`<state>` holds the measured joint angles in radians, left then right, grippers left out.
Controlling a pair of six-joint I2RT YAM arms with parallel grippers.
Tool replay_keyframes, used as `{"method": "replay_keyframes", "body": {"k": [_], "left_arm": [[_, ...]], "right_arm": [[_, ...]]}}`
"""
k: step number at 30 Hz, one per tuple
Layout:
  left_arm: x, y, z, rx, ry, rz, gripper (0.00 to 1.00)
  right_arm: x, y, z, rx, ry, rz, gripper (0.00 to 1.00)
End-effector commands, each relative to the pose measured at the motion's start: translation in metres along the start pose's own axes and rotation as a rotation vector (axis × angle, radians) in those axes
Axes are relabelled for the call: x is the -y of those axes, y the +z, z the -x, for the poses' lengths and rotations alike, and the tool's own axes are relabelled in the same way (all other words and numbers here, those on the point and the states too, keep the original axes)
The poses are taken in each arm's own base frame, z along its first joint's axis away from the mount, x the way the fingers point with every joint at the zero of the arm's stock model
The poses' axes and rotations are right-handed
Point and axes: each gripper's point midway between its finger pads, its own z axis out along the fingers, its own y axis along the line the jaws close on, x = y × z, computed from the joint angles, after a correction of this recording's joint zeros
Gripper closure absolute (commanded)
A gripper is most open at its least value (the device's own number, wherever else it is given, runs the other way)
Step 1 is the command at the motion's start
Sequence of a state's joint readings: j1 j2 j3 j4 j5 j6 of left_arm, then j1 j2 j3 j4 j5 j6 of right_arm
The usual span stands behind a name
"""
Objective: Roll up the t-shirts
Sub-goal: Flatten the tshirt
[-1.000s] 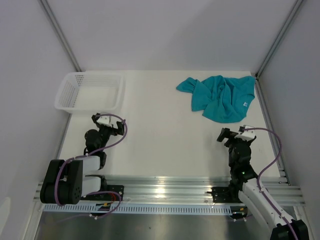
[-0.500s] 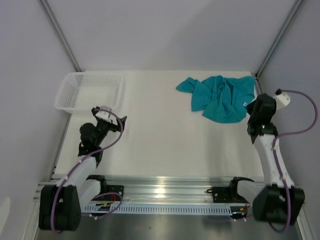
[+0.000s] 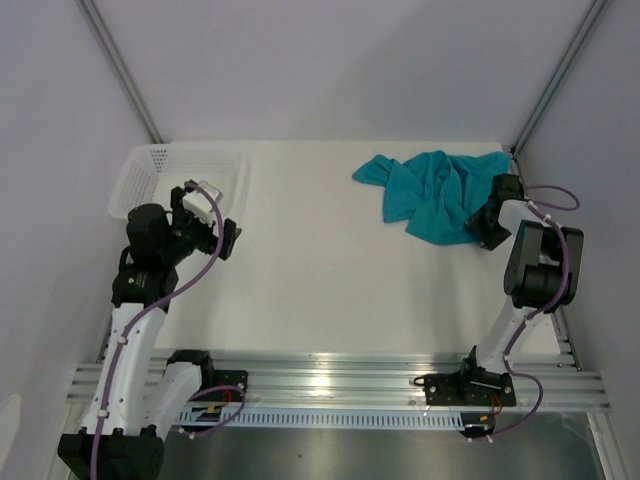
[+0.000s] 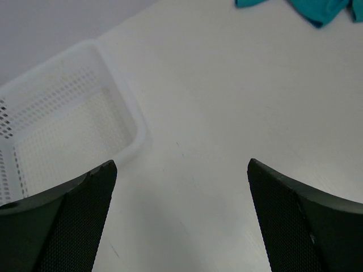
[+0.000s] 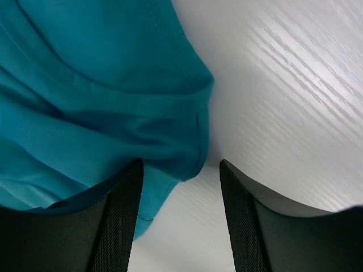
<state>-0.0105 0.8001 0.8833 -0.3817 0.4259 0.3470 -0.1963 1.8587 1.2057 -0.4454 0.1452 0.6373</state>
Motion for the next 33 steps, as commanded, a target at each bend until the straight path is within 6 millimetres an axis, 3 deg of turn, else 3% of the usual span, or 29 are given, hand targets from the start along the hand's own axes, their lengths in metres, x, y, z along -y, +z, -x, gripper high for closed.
{"method": "replay_keyframes", "body": {"k": [1, 5, 8, 9, 12, 14, 17, 18, 20, 21, 22, 24, 25, 27, 29, 31, 32, 33], "left_arm": [[0.017, -0.009, -0.028, -0.123, -0.022, -0.069, 0.0], [0.02, -0.007, -0.033, -0.135, -0.037, -0.08, 0.01], [0.02, -0.005, -0.036, -0.142, -0.044, -0.08, 0.0], [0.02, -0.004, -0.038, -0.144, -0.045, -0.083, 0.01], [0.024, -0.002, -0.039, -0.151, -0.042, -0.101, 0.01], [0.029, 0.001, -0.04, -0.159, -0.027, -0.125, 0.02], [0.038, 0.008, -0.042, -0.172, 0.0, -0.165, 0.06], [0.04, 0.011, -0.041, -0.174, 0.006, -0.177, 0.07], [0.044, 0.019, -0.043, -0.195, 0.019, -0.191, 0.08], [0.044, 0.023, -0.043, -0.199, 0.026, -0.191, 0.09], [0.047, 0.027, -0.041, -0.2, 0.042, -0.202, 0.09], [0.048, 0.038, -0.045, -0.222, 0.058, -0.214, 0.09], [0.052, 0.043, -0.045, -0.222, 0.082, -0.231, 0.09], [0.052, 0.056, -0.048, -0.235, 0.125, -0.244, 0.1], [0.057, 0.067, -0.045, -0.231, 0.173, -0.259, 0.11], [0.065, 0.084, -0.05, -0.245, 0.24, -0.293, 0.11], [0.067, 0.09, -0.049, -0.242, 0.261, -0.301, 0.11], [0.069, 0.096, -0.05, -0.243, 0.308, -0.318, 0.11]], "right_arm": [[-0.014, 0.012, 0.011, -0.021, 0.017, 0.009, 0.41], [-0.013, 0.027, 0.004, -0.047, 0.014, 0.003, 0.44], [-0.014, 0.033, -0.001, -0.059, 0.002, 0.018, 0.6], [-0.014, 0.035, -0.003, -0.066, -0.007, 0.022, 0.74], [-0.018, 0.037, -0.009, -0.078, -0.055, 0.059, 1.0], [-0.025, 0.034, -0.017, -0.095, -0.117, 0.095, 1.0], [-0.055, 0.017, -0.048, -0.145, -0.257, 0.179, 1.0], [-0.071, 0.007, -0.074, -0.174, -0.326, 0.215, 1.0], [-0.098, -0.02, -0.103, -0.194, -0.403, 0.315, 1.0], [-0.108, -0.031, -0.12, -0.205, -0.441, 0.351, 1.0], [-0.117, -0.046, -0.157, -0.241, -0.519, 0.386, 1.0], [-0.127, -0.076, -0.186, -0.249, -0.585, 0.438, 1.0], [-0.121, -0.088, -0.22, -0.282, -0.654, 0.444, 1.0], [-0.115, -0.112, -0.235, -0.253, -0.676, 0.453, 1.0], [-0.082, -0.122, -0.255, -0.265, -0.72, 0.386, 1.0], [-0.06, -0.141, -0.239, -0.193, -0.678, 0.354, 1.0], [-0.037, -0.138, -0.236, -0.19, -0.654, 0.308, 1.0], [-0.027, -0.141, -0.224, -0.151, -0.622, 0.285, 1.0]]}}
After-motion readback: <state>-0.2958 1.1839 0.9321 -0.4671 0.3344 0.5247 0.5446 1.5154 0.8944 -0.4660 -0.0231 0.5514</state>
